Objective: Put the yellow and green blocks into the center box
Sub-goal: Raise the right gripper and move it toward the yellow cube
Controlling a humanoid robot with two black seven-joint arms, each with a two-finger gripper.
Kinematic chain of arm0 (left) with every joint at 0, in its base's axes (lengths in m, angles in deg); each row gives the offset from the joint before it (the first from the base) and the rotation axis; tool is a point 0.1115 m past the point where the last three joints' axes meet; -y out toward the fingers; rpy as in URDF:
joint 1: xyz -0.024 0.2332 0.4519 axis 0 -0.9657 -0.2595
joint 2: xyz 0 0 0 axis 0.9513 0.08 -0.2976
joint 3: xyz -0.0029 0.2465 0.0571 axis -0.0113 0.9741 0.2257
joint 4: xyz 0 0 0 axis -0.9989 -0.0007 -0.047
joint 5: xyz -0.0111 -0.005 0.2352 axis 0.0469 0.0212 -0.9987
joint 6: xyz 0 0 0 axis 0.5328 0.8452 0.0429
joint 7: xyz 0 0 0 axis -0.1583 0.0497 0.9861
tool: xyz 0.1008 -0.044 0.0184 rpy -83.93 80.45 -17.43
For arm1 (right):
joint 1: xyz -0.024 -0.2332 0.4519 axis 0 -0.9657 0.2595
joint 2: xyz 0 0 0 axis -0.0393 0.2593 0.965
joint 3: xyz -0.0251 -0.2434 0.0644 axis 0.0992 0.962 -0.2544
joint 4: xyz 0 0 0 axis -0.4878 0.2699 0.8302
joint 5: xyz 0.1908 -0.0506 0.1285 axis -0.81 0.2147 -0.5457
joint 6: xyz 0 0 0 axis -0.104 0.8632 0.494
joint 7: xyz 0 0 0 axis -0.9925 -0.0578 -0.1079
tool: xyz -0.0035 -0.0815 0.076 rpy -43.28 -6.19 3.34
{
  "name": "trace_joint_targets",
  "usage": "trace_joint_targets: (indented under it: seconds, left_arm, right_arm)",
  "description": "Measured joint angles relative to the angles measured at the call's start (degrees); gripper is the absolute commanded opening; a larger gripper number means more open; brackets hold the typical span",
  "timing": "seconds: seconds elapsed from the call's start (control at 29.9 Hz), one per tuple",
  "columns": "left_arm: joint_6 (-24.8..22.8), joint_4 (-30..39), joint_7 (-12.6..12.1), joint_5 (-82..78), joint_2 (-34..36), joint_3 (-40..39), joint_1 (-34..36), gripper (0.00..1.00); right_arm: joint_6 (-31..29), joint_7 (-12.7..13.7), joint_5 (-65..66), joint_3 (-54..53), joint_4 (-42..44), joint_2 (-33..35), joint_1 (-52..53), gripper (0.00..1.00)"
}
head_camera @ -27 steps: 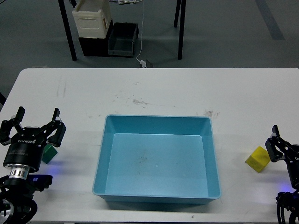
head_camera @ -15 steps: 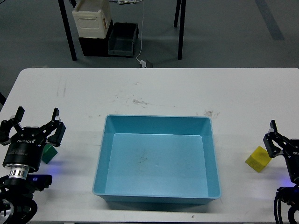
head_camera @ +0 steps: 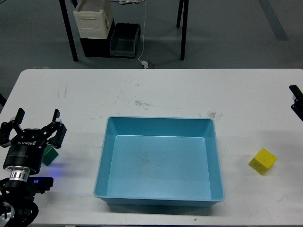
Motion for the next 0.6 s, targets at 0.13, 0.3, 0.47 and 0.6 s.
trace_joint_targets:
  seconds: [0.13,0.3,0.47,0.6]
  left_arm:
    - [0.0,0.0,0.0,0.0,-0.1,0.0,0.0,1.0]
    - [-0.2,0.0,0.0,0.0,-0.2,0.1,-0.2,1.0]
    - [-0.4,0.0,0.1,0.0,-0.3,0.2,-0.3,1.0]
    - [-0.4,0.0,0.1,0.0,-0.3,0.2,-0.2,1.0]
  right_arm:
    - [0.0,-5.3,11.6,6.5,0.3,8.4,7.4,1.0]
    - [0.3,-7.5,25.3,16.6,0.3,18.9,15.9,1.0]
    - [0.3,-16.3,39.8,30.8,0.2,25.0,27.2,1.0]
    - [-0.6,-22.3,52.1,44.8,1.0,29.8,38.1,1.0]
